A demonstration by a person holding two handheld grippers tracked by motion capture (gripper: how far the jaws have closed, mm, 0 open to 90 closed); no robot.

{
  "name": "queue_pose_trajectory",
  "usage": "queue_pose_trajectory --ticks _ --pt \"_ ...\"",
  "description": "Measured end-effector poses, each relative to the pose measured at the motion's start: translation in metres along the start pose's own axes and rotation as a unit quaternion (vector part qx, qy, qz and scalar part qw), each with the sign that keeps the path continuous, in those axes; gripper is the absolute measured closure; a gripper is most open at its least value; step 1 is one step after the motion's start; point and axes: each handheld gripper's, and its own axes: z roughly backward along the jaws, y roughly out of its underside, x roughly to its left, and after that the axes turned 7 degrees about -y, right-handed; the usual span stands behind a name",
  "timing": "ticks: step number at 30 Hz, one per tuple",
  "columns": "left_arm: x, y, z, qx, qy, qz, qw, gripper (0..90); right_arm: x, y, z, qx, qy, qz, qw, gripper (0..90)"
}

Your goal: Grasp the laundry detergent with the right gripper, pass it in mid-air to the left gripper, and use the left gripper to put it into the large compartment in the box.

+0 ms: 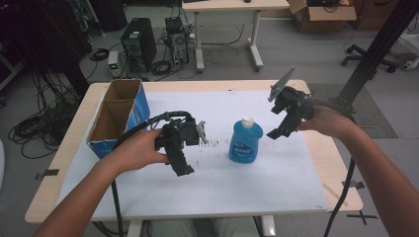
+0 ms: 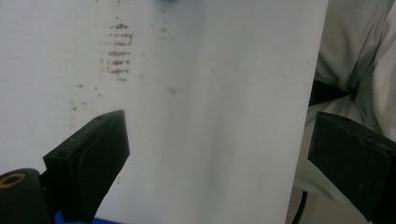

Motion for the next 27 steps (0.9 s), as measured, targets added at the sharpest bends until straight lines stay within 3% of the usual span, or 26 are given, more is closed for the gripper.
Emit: queue_pose_trajectory --ticks 18,27 --pt "0.0006 0.0012 0.0018 -0.002 -0.002 0.003 1.0000 5.7 0.0025 -0.0001 0.0026 -0.005 -0.001 0.004 1.0000 4.7" --pt "0.0008 0.0020 0.0018 -0.003 -0.003 0.007 1.0000 5.7 0.0026 0.0059 -0.0020 -0.030 -0.013 0.001 0.9995 4.5"
